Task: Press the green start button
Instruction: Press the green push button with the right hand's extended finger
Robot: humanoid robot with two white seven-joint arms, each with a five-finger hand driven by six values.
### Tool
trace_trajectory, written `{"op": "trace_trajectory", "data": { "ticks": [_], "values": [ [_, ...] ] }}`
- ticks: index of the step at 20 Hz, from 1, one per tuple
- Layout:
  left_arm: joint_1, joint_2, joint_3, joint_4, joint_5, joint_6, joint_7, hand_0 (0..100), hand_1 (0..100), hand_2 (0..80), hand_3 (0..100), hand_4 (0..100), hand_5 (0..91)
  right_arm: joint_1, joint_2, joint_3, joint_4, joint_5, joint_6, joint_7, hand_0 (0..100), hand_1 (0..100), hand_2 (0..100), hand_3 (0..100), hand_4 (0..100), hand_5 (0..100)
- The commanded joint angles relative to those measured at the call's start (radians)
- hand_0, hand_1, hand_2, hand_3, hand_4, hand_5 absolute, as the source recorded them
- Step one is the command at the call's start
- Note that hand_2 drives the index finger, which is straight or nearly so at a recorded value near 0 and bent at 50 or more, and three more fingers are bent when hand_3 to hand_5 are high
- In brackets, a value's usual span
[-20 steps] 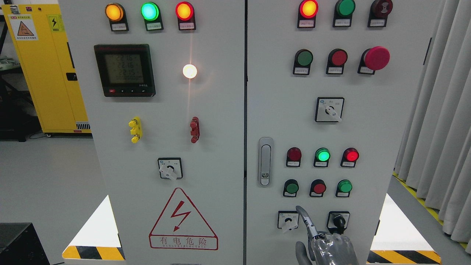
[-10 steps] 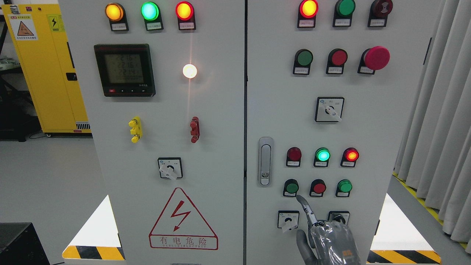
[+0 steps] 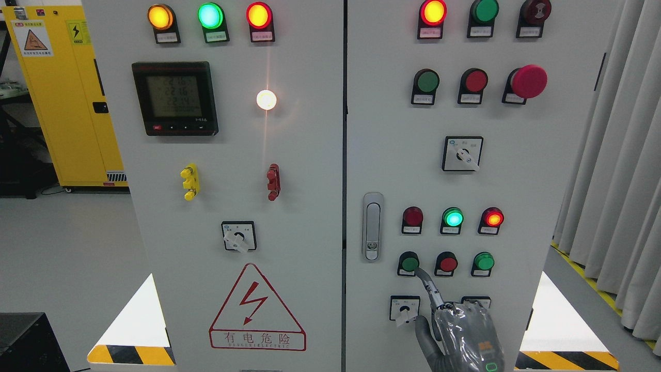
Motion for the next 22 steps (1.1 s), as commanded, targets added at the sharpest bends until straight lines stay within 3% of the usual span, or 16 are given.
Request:
{"op": "trace_trajectory", "data": {
  "ticks": [1, 17, 22],
  "values": [
    [0.0, 0.0, 0.0, 0.0, 0.0, 0.0, -0.001, 12, 56, 0.0, 0, 0, 0.0, -0.011, -0.001, 0.013, 0.014, 0.0, -0.002, 0.003, 74, 92, 0, 100, 100, 100],
    [0.0, 0.0, 0.0, 0.0, 0.0, 0.0, -0.001, 12, 56, 0.0, 0, 0, 0.0, -0.017, -0.001, 0.016, 0.011, 0.002, -0.004, 0.004, 74, 92, 0, 100, 100, 100],
    [0.0, 0.0, 0.0, 0.0, 0.0, 0.0, -0.001, 12, 56, 0.0, 0, 0, 0.0, -0.015, -0.003, 0.018, 0.009, 0.002, -0.004, 0.03, 74, 92, 0, 100, 100, 100]
  ]
}}
